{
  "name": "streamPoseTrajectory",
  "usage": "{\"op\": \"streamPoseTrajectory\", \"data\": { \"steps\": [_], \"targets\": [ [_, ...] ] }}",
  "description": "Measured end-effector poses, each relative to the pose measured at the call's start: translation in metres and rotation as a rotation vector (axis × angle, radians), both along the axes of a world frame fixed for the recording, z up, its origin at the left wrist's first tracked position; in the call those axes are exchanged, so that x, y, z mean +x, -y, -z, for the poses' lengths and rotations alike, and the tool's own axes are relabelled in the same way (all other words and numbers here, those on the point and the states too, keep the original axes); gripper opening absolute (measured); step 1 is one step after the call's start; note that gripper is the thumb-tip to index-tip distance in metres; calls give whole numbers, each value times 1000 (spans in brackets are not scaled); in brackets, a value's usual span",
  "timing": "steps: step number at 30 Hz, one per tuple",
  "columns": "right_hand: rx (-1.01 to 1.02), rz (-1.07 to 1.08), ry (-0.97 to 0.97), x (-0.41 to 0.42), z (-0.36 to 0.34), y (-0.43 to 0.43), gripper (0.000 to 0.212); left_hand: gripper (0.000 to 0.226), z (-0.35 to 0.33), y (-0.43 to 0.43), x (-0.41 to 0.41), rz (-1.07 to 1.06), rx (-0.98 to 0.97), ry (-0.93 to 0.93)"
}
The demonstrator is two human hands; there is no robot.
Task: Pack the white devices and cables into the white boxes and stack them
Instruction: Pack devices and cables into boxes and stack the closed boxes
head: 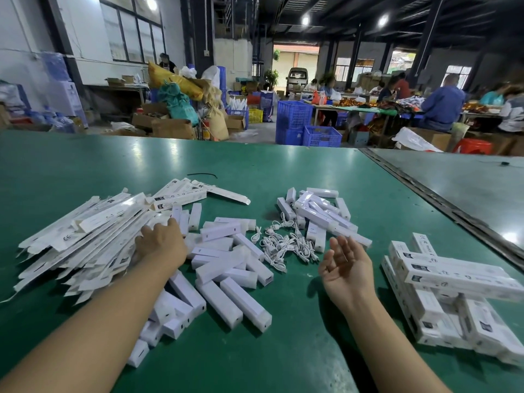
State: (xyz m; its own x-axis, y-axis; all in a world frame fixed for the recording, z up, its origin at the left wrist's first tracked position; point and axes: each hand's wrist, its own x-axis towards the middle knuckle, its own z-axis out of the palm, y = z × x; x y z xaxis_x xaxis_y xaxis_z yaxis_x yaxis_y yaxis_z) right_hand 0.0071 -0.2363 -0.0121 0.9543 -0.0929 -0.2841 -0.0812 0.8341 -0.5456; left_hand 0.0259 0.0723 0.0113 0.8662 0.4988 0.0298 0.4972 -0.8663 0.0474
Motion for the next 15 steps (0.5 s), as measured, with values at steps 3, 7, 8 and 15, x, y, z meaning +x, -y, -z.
{"op": "streamPoseTrajectory", "data": {
  "steps": [3, 7, 8, 15],
  "targets": [
    [-34, -60, -6, -3, 1, -4, 14, 45, -1, -1, -3, -45, 2, 0],
    [-56, -92, -18, -4, 1, -5, 12, 45, 4, -4, 3, -154, -45, -58],
    [-58, -96, -21, -4, 1, -6, 12, 47, 7, -7, 6, -156, -70, -66],
    [-92, -127, -33, -4, 0, -7, 11, 62, 13, -18, 12, -163, -90, -118]
  ]
}}
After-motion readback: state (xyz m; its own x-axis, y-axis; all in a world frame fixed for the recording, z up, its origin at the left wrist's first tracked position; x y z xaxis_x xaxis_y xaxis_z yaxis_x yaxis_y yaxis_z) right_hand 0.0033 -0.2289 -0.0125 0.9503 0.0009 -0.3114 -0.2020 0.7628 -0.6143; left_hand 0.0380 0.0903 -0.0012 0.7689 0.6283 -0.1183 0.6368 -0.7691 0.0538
